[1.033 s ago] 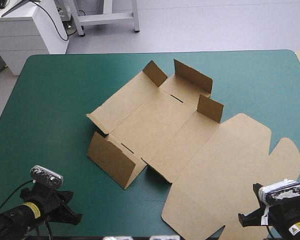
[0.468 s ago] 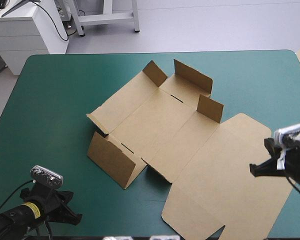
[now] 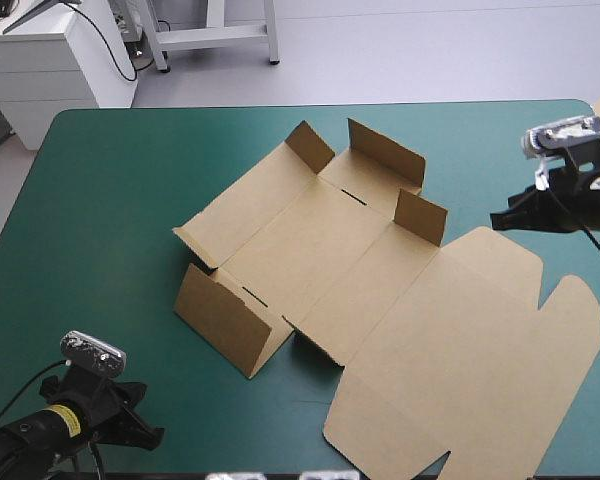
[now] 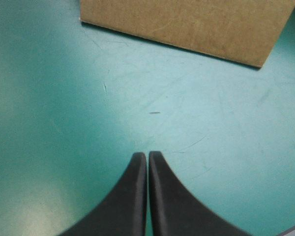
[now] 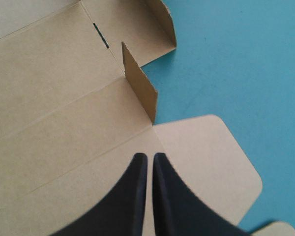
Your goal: Fold the box
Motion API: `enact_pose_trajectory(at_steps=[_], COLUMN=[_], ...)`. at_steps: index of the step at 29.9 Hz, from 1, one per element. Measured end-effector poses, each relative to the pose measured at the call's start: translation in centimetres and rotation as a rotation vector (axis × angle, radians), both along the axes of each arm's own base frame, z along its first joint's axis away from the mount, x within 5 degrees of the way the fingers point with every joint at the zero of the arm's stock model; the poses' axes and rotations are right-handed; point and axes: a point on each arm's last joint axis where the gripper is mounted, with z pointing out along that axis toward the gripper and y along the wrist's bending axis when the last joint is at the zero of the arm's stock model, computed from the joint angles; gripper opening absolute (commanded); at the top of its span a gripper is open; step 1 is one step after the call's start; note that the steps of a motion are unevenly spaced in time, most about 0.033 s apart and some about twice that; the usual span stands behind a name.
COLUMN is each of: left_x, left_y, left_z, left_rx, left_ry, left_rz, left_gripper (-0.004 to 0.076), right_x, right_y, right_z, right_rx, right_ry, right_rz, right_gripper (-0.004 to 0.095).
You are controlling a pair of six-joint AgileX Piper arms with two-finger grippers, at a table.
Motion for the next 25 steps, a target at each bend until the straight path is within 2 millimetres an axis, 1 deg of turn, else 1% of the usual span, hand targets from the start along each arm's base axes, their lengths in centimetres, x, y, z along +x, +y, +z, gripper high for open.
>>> enact_pose_trajectory(at_steps=[2,5,7,10,13,19,22,25], left_x=[0.0,0.0,0.0,0.0,0.0,0.0,0.0,0.0], left_y=[0.0,0.0,0.0,0.0,0.0,0.0,0.0,0.0], left_z=[0.0,0.0,0.0,0.0,0.0,0.0,0.0,0.0], left_rx=[0.000,0.000,0.000,0.003,0.003,0.003,0.005,0.005], left_ry=[0.000,0.000,0.000,-0.002,-0.003,-0.003,-0.004,-0.005], left_rz=[0.000,0.000,0.000,-0.004,-0.004,-0.004,-0.004,-0.004], left_gripper=[-0.0008,-0.0008,-0.0008,-0.0008,-0.0008,-0.0008,-0.0008,-0.0008], right_x=[2.4,4.9,6.5,8.4,10.3,13.9,15.5,16.8], right_y=[0.2,0.7,1.2,2.2,3.3,5.4,6.0,6.5], right_z=[-0.5,-0.9,-1.5,-2.6,-4.2,-7.9,-10.0,-11.4], right_rx=[0.017,0.038,0.050,0.054,0.044,-0.056,-0.093,-0.101], right_ry=[0.018,0.031,0.048,0.077,0.120,0.211,0.260,0.286], right_rz=[0.044,0.082,0.110,0.151,0.195,0.261,0.277,0.286], right_gripper=[0.0278,0.0440,0.0507,0.0526,0.0527,0.0526,0.0526,0.0526])
